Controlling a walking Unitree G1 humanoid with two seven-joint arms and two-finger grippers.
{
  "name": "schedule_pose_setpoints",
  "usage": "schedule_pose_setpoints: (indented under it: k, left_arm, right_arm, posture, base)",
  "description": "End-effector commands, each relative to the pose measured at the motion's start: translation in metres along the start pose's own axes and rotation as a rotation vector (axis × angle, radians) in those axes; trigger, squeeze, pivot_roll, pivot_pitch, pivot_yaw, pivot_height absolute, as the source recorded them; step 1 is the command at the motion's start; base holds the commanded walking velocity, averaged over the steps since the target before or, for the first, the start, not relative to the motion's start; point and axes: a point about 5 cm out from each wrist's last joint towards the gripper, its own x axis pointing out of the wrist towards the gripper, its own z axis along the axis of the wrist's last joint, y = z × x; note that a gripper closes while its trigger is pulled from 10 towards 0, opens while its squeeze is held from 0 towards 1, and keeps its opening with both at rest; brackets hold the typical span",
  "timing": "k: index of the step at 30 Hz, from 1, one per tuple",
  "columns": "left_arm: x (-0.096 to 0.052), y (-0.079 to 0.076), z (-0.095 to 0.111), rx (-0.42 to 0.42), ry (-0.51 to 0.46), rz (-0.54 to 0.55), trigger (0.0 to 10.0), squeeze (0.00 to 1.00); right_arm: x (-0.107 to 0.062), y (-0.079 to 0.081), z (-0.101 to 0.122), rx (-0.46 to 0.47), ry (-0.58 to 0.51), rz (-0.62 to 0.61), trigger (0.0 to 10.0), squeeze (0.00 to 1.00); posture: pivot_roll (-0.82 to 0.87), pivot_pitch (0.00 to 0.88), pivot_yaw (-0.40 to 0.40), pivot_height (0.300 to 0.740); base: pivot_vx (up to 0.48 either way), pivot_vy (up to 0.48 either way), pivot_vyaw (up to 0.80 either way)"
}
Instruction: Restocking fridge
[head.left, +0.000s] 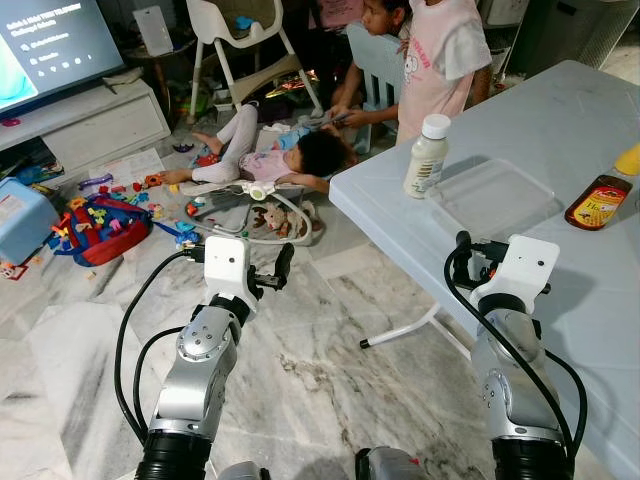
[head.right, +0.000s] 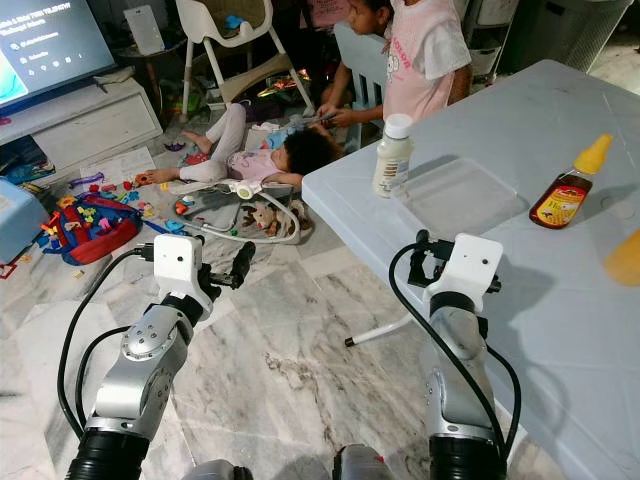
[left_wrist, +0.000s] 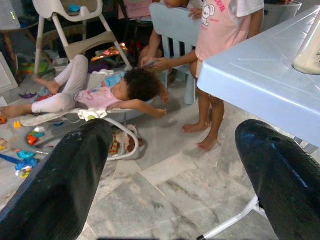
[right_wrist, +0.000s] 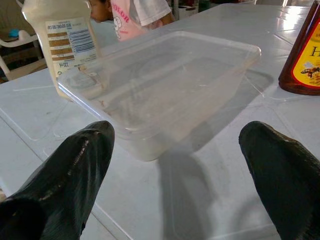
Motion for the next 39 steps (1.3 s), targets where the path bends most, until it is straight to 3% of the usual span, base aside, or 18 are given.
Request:
schedule_pose_setpoints:
  k: [1,28,39]
  left_arm:
    - [-0.002,0.002,0.001,0.009,0.001,-0.002,10.0,0.0]
    - [-0.003,0.005,0.007,0.04,-0.016,0.019,10.0,0.0]
    - [-0.001,0.004,0.007,0.041,-0.015,0.006,10.0,0.0]
  right_arm:
    - [0.001,0.002,0.002,-0.001,0.001,0.006,10.0,0.0]
    - [-0.003,0.004,0.008,-0.029,-0.027,0.057,10.0,0.0]
    - [-0.005,-0.002,0.015,-0.009,-0.057,0.036,10.0,0.0]
  posture:
    - [-0.05,0.059,0.069,0.74]
    - [-0.04,0.085,0.063,0.74]
    - [-0.06,0.088,0.078,0.74]
  base:
    - [0.0,0.0,0.0]
    - [0.0,0.0,0.0]
    - [0.0,0.0,-0.74]
